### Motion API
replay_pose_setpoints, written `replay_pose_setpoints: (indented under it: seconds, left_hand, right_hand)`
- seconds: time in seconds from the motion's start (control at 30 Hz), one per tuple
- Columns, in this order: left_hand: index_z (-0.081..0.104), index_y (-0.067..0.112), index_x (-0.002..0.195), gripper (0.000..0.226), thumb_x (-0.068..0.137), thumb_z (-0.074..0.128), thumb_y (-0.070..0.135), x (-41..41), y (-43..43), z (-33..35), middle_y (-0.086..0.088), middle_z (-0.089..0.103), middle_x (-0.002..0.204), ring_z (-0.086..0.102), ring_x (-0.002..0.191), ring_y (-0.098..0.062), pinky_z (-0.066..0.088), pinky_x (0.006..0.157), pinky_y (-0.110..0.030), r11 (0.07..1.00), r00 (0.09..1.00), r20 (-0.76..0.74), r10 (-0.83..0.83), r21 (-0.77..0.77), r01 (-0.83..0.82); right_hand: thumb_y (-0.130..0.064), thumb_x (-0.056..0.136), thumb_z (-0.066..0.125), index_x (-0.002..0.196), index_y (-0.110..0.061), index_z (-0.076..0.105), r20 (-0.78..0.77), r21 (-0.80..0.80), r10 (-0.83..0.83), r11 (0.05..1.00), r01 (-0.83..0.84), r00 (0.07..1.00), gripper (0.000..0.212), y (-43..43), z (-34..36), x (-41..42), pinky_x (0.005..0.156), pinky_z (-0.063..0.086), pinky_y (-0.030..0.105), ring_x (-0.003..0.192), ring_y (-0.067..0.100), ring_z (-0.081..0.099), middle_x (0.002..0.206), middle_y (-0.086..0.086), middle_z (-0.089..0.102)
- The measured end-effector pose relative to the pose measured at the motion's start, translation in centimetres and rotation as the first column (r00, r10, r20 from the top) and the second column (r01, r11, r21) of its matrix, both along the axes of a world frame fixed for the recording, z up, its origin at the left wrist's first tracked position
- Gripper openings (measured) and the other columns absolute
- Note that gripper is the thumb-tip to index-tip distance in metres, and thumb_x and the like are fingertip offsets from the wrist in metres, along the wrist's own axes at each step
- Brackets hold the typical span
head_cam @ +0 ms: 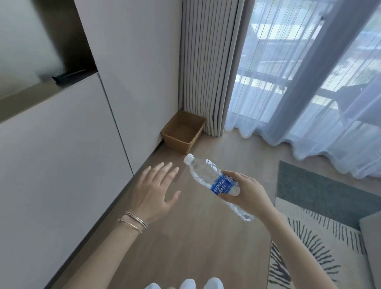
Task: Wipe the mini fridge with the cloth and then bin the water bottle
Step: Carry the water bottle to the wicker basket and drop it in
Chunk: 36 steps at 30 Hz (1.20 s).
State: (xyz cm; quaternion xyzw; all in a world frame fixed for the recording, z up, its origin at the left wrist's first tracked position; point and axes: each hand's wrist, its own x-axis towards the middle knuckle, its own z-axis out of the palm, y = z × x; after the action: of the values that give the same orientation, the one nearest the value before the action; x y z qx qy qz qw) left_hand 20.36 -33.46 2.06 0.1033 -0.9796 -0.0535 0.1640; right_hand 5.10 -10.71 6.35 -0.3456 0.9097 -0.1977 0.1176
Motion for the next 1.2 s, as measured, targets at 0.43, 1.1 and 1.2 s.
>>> replay_pose_setpoints:
  seconds: [0.43,1.1,1.2]
  left_hand:
    - [0.058,0.016,0.134,0.059,0.087,0.043,0.048,-16.4,-7.2,-3.6,-0.005,0.058,0.136,0.053,0.126,-0.024,0.041,0.103,-0.046,1.000,0.999,0.049,-0.007,0.028,0.006]
    - [0.061,0.014,0.131,0.056,0.087,0.044,0.046,-43.5,-26.9,-3.2,-0.006,0.059,0.135,0.055,0.123,-0.026,0.044,0.103,-0.049,1.000,1.000,0.028,-0.001,0.023,0.000]
    - [0.060,0.014,0.131,0.056,0.087,0.045,0.045,-46.6,-29.0,-4.2,-0.006,0.059,0.135,0.056,0.123,-0.027,0.044,0.103,-0.049,0.999,0.999,0.037,0.023,0.038,-0.024]
  right_hand:
    - [-0.049,0.079,0.067,0.133,-0.037,0.044,0.064,0.033,0.031,0.999,-0.033,0.997,0.060,-8.3,-3.7,-16.8,0.086,0.043,0.028,0.115,0.010,0.053,0.129,-0.016,0.056]
    - [-0.049,0.078,0.067,0.133,-0.039,0.044,0.092,0.043,0.049,0.998,-0.054,0.995,0.061,-28.4,-4.1,-44.8,0.085,0.043,0.029,0.114,0.010,0.053,0.128,-0.015,0.056]
    - [-0.049,0.079,0.067,0.134,-0.040,0.041,0.106,0.070,0.084,0.993,-0.092,0.991,0.062,-30.7,-5.1,-48.7,0.083,0.043,0.029,0.113,0.011,0.052,0.128,-0.013,0.056]
